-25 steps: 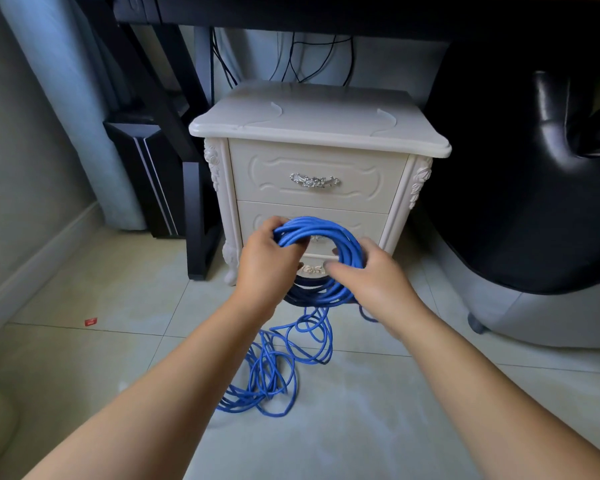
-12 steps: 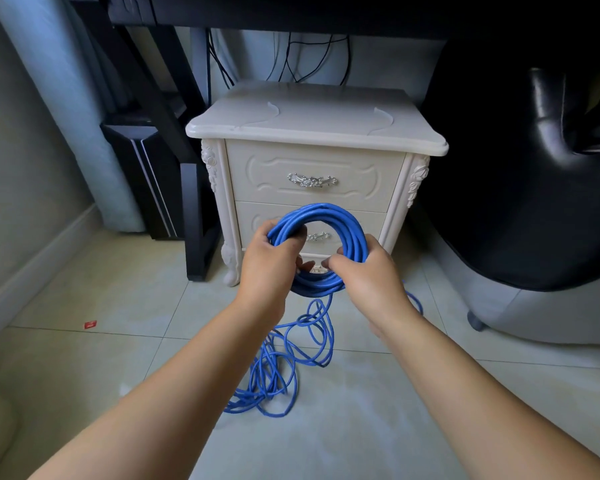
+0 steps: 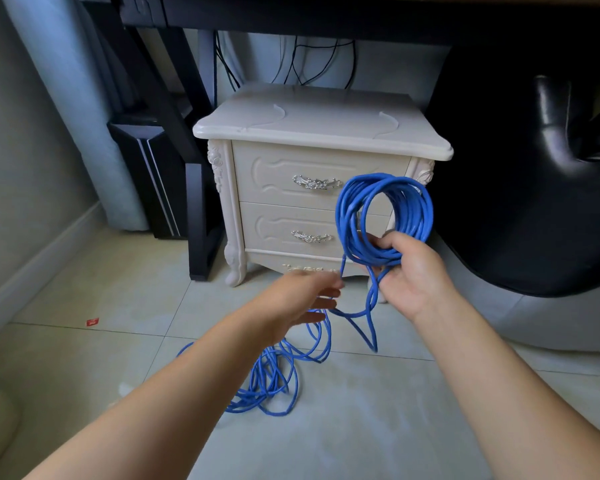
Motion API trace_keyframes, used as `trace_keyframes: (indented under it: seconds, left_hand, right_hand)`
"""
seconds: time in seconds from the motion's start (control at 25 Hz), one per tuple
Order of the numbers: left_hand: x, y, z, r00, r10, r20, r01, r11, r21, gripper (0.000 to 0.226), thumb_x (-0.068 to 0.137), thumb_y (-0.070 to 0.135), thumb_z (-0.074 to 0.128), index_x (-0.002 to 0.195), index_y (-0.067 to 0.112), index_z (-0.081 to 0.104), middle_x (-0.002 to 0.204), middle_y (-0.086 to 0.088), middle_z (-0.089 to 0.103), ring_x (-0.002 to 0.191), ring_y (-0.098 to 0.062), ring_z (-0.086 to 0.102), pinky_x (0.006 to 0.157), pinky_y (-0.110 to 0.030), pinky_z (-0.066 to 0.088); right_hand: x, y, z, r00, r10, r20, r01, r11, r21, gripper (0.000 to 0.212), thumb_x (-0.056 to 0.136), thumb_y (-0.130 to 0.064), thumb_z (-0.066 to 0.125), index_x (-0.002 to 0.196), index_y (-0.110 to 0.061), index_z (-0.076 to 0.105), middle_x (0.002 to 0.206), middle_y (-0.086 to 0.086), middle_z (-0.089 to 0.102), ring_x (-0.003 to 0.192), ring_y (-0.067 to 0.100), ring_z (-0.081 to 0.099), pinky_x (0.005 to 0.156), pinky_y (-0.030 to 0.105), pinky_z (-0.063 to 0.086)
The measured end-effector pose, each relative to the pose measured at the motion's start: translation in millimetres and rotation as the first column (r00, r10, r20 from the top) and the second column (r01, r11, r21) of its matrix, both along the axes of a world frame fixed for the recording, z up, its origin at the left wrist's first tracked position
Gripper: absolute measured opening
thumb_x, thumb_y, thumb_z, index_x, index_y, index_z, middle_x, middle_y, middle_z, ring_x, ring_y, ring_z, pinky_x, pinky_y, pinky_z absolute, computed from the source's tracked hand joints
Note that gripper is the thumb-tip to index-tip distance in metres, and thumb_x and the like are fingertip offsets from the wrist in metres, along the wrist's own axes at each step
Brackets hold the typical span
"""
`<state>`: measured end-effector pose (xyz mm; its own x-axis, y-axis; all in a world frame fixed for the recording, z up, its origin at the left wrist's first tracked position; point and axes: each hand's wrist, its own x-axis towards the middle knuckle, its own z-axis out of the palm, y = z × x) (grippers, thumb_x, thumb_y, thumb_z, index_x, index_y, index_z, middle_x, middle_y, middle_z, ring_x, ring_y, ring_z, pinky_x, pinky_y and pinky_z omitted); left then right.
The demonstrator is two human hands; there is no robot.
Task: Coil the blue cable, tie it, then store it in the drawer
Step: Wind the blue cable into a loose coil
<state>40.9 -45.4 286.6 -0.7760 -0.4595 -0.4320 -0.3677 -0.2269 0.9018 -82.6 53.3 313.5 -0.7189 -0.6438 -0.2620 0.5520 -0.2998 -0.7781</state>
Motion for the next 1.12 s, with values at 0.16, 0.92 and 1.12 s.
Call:
trace_keyframes:
  seconds: [0.16,0.92,1.12]
  left_hand:
    - [-8.1,14.2,2.4,0.981,-0.101,-0.168,0.132,0.974,0.185,0.034,0.089,0.016,0.057,0.12,0.012,0.068,0.124,-0.002,0.069,0.116,-0.015,0.062,0.104,-0.039,0.043]
    - [-4.3,-3.7,14.4,0.894,0.178,-0.412,-0.187,0.982,0.017,0.035,0.09,0.007,0.063,0.112,0.033,0.068,0.111,0.021,0.07,0.109,0.005,0.061,0.099,-0.02,0.039]
    - [-1.6,-14.0,15.9,0.988,-0.092,-0.128,0.053,0.959,-0.278,0.051,0.083,0.038,0.075,0.131,0.038,0.058,0.107,0.014,0.07,0.094,-0.007,0.067,0.08,-0.032,0.054]
  right_hand:
    - [12.1,2.2,3.9,0.991,0.115,-0.066,-0.114,0.993,0.011,0.051,0.089,0.01,0.04,0.046,-0.011,0.06,0.081,0.021,0.065,0.076,0.033,0.066,0.067,0.044,0.056]
    - [14.0,3.5,-5.1,0.925,0.184,-0.334,0.075,0.769,0.634,0.019,0.089,0.005,0.044,0.1,-0.009,0.051,0.08,0.019,0.06,0.058,0.032,0.064,0.049,0.044,0.058]
    - [24.4,8.6,-3.0,0.727,0.617,-0.301,-0.219,0.624,0.75,0.033,0.089,0.003,0.042,0.107,-0.02,0.056,0.075,0.019,0.064,0.065,0.034,0.068,0.05,0.041,0.058]
